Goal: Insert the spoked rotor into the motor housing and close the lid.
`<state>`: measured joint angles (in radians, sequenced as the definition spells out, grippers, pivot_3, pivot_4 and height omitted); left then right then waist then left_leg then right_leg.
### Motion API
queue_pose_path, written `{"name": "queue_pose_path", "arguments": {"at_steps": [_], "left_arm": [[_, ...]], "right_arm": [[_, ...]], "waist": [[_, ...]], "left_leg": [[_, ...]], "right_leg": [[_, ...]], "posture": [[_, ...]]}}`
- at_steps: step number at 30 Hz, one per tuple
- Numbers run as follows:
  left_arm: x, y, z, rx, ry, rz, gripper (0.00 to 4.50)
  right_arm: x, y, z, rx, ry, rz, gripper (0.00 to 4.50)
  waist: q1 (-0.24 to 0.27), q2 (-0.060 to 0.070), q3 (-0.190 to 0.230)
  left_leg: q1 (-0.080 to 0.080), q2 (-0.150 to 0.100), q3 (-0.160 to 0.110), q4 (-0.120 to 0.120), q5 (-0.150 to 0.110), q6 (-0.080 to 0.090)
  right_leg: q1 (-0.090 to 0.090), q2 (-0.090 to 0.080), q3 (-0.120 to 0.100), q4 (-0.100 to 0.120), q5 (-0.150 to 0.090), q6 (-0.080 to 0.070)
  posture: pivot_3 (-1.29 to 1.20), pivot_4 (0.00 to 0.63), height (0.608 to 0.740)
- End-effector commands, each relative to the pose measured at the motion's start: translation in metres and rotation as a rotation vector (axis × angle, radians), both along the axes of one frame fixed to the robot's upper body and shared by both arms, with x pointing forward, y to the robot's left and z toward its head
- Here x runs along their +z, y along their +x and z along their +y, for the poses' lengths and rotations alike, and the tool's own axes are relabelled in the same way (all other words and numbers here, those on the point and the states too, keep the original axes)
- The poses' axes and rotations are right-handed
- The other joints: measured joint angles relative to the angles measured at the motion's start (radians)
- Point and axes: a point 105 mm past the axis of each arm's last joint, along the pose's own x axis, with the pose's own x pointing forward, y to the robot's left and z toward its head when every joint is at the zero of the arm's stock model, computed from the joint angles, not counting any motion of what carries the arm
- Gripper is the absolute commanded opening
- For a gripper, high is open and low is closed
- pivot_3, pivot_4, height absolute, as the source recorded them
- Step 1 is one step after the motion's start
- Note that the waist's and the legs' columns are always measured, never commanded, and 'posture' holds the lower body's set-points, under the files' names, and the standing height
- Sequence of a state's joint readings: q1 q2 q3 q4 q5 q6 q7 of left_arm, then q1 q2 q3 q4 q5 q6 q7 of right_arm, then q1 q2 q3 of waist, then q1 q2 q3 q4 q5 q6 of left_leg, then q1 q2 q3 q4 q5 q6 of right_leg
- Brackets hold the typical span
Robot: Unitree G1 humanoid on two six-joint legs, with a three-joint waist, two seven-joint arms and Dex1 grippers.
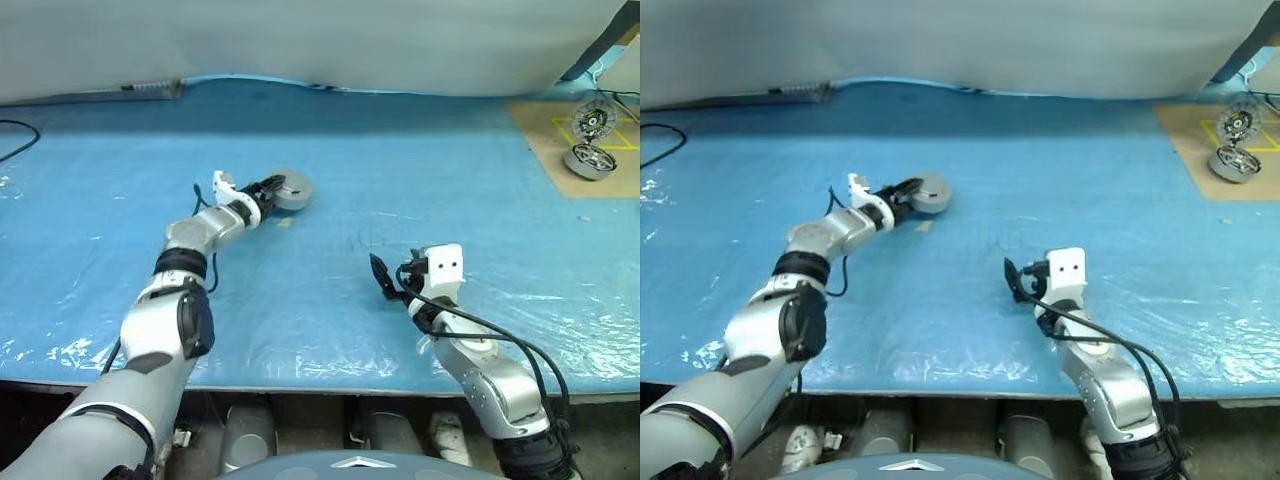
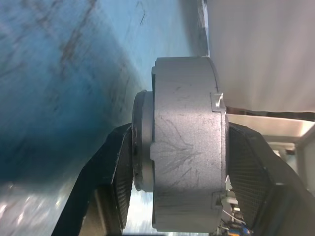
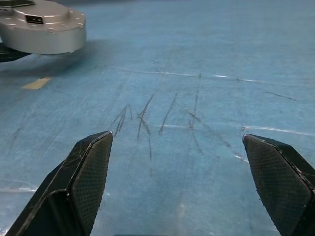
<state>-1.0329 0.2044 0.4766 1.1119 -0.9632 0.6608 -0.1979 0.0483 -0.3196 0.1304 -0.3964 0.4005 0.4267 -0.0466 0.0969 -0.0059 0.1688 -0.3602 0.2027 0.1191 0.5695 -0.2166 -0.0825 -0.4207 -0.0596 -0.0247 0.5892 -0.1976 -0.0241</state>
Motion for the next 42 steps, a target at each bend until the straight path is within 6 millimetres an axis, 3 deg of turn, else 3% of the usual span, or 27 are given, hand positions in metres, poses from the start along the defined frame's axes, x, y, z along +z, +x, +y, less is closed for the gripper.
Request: {"name": "queue_pose_path", "arguments": {"at_steps": [1,7,12,18,26,30,35,42], "left_arm": [[0.026,0.016,-0.005,0.059,0.018,-0.088,2.35],[0.033,0.023,-0.022,0.087,0.086,-0.111,2.35],[0.013,0.020,-0.021,0.089,0.178,-0.060,2.35],[-0.027,0.008,0.005,0.086,0.281,0.041,4.36],[-0.086,-0.037,0.059,-0.073,0.428,0.165,4.46],[-0.100,-0.058,0.071,-0.162,0.498,0.159,4.46],[-0.092,-0.074,0.067,-0.238,0.677,-0.047,4.46],[-0.053,-0.065,0.053,-0.090,0.865,-0.411,4.46]], "right_arm": [[0.014,0.000,-0.009,-0.053,-0.031,-0.077,4.50],[0.012,0.001,0.000,-0.043,-0.102,-0.105,4.50],[0.011,0.002,0.000,-0.054,-0.101,-0.100,4.50],[0.007,0.001,0.003,-0.065,-0.088,-0.086,4.50],[0.005,-0.002,0.008,-0.051,-0.052,-0.078,4.50],[0.002,-0.002,0.008,-0.037,-0.051,-0.066,4.50],[0.005,0.000,0.009,-0.013,-0.038,-0.068,4.50],[0.011,0.006,0.001,-0.042,-0.025,-0.097,4.50]], "waist": [[-0.004,0.000,0.000],[-0.003,-0.001,0.000],[-0.002,-0.001,0.000],[-0.003,-0.001,0.000],[-0.034,0.003,-0.003],[-0.045,0.011,-0.010],[-0.059,0.017,-0.015],[-0.050,0.018,-0.015]], "left_leg": [[0.000,0.000,0.000,0.000,0.000,0.000],[-0.001,0.000,-0.002,0.000,0.000,0.001],[-0.001,0.000,-0.002,0.001,0.000,0.001],[0.001,0.001,-0.002,0.002,0.000,0.001],[0.028,0.001,0.002,-0.003,-0.001,0.001],[0.029,0.001,0.003,-0.004,-0.001,0.001],[0.030,0.002,0.004,-0.007,-0.001,0.001],[0.023,0.003,0.004,-0.009,-0.001,0.001]], "right_leg": [[0.000,0.000,0.000,0.000,0.000,0.000],[0.000,0.000,0.000,0.000,0.001,-0.002],[0.000,0.000,0.000,0.000,0.002,-0.003],[0.001,0.001,0.000,0.001,0.002,-0.004],[0.021,0.001,0.004,0.000,-0.006,-0.004],[0.022,0.001,0.005,0.000,-0.006,-0.005],[0.020,0.001,0.005,0.000,-0.008,-0.009],[0.017,0.001,0.002,-0.003,-0.009,-0.010]], "posture": [[0.00,0.150,0.740],[0.00,0.150,0.740],[0.00,0.150,0.740],[0.00,0.150,0.740],[0.00,0.150,0.740],[0.00,0.150,0.740],[0.00,0.150,0.740],[0.00,0.150,0.740]]}}
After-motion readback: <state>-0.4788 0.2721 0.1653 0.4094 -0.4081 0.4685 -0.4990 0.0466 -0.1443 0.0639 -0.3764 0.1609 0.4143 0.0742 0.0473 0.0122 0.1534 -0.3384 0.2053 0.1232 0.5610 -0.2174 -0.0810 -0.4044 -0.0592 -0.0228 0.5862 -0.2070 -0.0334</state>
